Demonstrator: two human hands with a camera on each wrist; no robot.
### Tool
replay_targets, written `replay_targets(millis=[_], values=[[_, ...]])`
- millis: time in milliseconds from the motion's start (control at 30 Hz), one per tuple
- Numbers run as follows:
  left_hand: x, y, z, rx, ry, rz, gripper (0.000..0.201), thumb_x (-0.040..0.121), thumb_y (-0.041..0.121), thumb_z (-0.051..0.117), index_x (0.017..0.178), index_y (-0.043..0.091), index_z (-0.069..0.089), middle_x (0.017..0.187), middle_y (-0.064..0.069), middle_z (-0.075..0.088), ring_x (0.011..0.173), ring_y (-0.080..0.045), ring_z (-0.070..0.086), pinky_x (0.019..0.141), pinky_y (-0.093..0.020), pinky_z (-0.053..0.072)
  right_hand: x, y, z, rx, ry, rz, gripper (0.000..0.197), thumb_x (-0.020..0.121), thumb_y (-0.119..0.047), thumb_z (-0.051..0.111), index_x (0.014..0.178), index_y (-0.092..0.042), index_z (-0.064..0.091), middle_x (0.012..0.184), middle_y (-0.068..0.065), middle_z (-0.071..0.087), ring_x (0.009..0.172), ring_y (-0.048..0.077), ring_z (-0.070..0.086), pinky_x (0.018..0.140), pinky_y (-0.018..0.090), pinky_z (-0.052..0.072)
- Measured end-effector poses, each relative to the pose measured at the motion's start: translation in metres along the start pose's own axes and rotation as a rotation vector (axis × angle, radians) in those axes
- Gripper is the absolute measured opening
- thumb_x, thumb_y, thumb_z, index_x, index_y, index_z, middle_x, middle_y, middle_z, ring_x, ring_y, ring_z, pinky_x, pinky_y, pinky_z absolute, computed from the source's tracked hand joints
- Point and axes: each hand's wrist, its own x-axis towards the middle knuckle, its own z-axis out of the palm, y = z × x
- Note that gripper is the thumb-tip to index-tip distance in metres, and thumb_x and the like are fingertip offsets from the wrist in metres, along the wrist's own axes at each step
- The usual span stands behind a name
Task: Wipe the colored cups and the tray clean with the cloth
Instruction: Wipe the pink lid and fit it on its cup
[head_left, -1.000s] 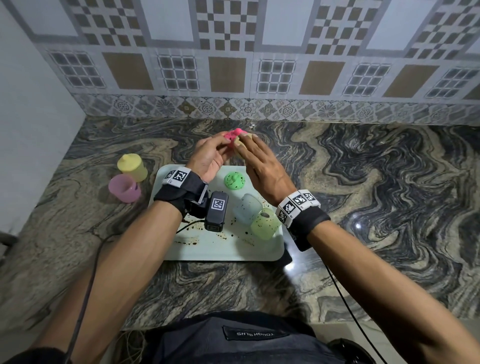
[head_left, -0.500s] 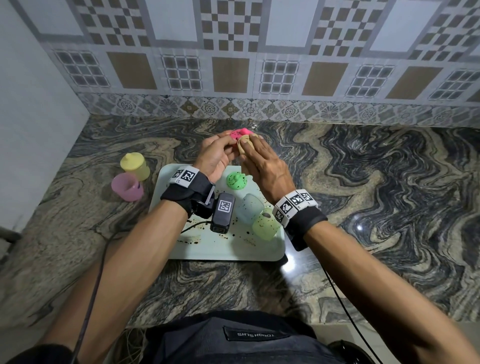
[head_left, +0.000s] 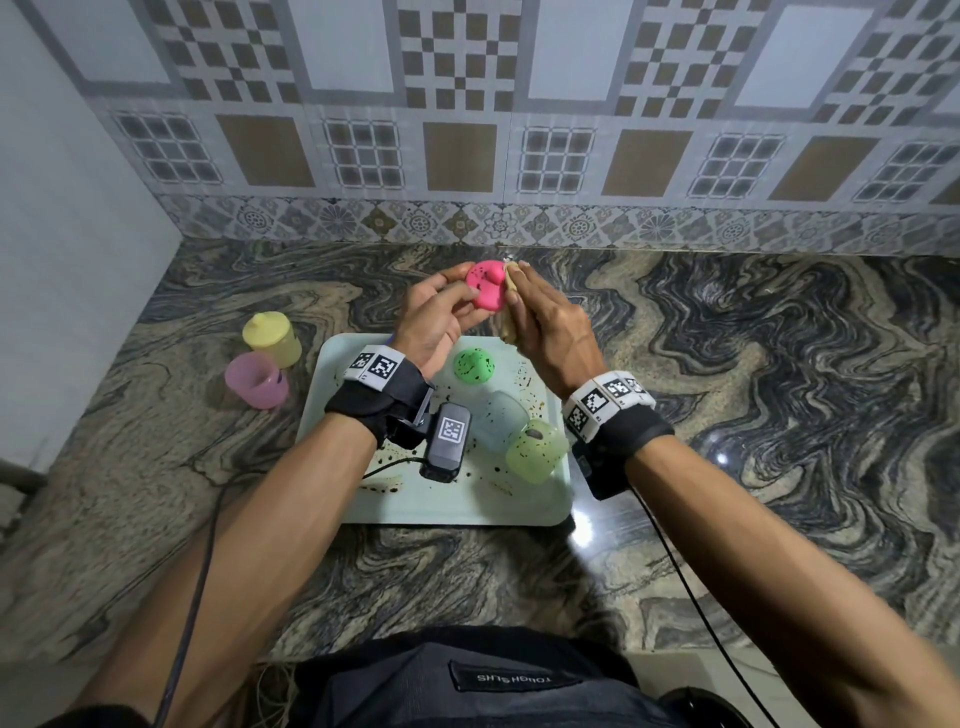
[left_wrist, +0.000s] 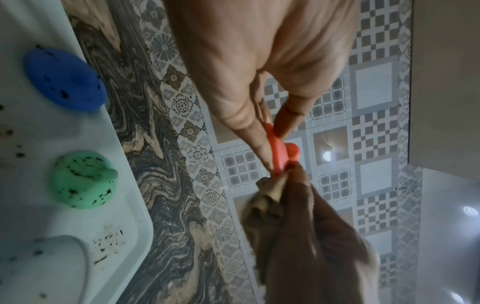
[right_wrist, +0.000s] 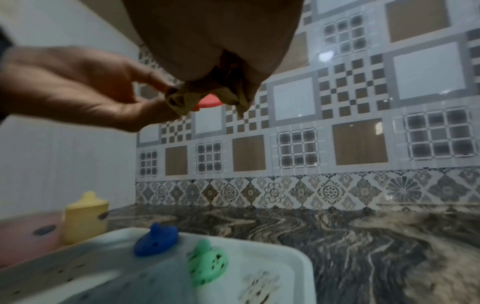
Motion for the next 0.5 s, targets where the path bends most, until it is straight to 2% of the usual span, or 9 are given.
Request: replay_targets(millis=[100,133,200,233,267,300,333,400,500], values=[[-0.002,0.005,-0.007,0.075,-0.116,-0.03,0.027,0.094,-0.01,0.047,0.118,-0.001,0.053,0.105,-0.016,0.065,0.09,-0.02,0.069,0.073,-0.026,0.06,0.013,0.0,-0.014,0.034,-0.052,-0.061,0.039,0.107,-0.023,0.045,0.141,-0.005,0.054,0.142,0.021,0.055,0.128,0.028,0.058,0.105,0.031,0.049],[-0.002,0.006,-0.009,0.094,-0.14,-0.042,0.031,0.094,-0.009,0.047,0.123,-0.002,0.051,0.107,-0.016,0.065,0.092,-0.019,0.069,0.077,-0.027,0.059,0.016,0.0,-0.018,0.053,-0.075,-0.066,0.038,0.108,-0.022,0.044,0.14,-0.005,0.055,0.139,0.021,0.057,0.118,0.025,0.065,0.098,0.024,0.053],[-0.002,0.009,-0.011,0.1,-0.157,-0.067,0.038,0.094,-0.009,0.048,0.132,-0.004,0.047,0.112,-0.016,0.064,0.097,-0.02,0.068,0.078,-0.026,0.059,0.02,0.001,-0.024,0.087,-0.083,-0.033,0.037,0.109,-0.019,0.042,0.14,-0.005,0.055,0.124,0.024,0.067,0.084,0.009,0.071,0.073,0.004,0.051],[-0.001,0.01,-0.012,0.093,-0.149,-0.069,0.041,0.094,-0.009,0.048,0.135,-0.005,0.045,0.115,-0.015,0.064,0.098,-0.02,0.068,0.077,-0.025,0.058,0.02,0.001,-0.026,0.106,-0.041,0.005,0.036,0.109,-0.018,0.04,0.14,-0.005,0.055,0.113,0.023,0.071,0.072,0.002,0.067,0.063,0.001,0.047],[0.0,0.011,-0.012,0.086,-0.133,-0.063,0.043,0.094,-0.009,0.048,0.137,-0.005,0.043,0.116,-0.015,0.064,0.097,-0.018,0.069,0.076,-0.024,0.058,0.018,-0.001,-0.026,0.126,0.015,0.042,0.036,0.109,-0.019,0.039,0.14,-0.007,0.055,0.106,0.02,0.073,0.068,0.003,0.068,0.061,0.002,0.047],[0.001,0.012,-0.013,0.082,-0.117,-0.053,0.045,0.094,-0.009,0.047,0.138,-0.005,0.042,0.115,-0.014,0.064,0.096,-0.017,0.07,0.076,-0.022,0.057,0.016,-0.003,-0.025,0.129,0.06,0.048,0.037,0.11,-0.021,0.039,0.14,-0.009,0.056,0.109,0.019,0.073,0.076,0.011,0.072,0.067,0.007,0.052],[0.002,0.014,-0.013,0.076,-0.111,-0.039,0.045,0.094,-0.009,0.047,0.139,-0.006,0.041,0.115,-0.013,0.064,0.093,-0.015,0.071,0.075,-0.022,0.057,0.012,-0.005,-0.022,0.105,0.061,0.018,0.038,0.11,-0.023,0.038,0.141,-0.01,0.054,0.121,0.019,0.069,0.095,0.02,0.073,0.08,0.014,0.055],[0.004,0.016,-0.013,0.075,-0.122,-0.019,0.045,0.094,-0.01,0.046,0.139,-0.008,0.039,0.113,-0.014,0.064,0.091,-0.013,0.071,0.077,-0.023,0.058,0.003,-0.008,-0.012,0.031,-0.032,-0.055,0.043,0.109,-0.025,0.038,0.146,-0.006,0.048,0.146,0.02,0.051,0.13,0.031,0.056,0.107,0.03,0.047],[0.003,0.02,-0.015,0.14,-0.201,-0.03,0.043,0.094,-0.01,0.046,0.137,-0.006,0.042,0.114,-0.013,0.065,0.094,-0.015,0.07,0.084,-0.025,0.057,0.005,-0.009,-0.009,-0.01,-0.074,-0.079,0.045,0.108,-0.02,0.04,0.148,-0.001,0.043,0.153,0.022,0.041,0.139,0.034,0.046,0.112,0.033,0.038]])
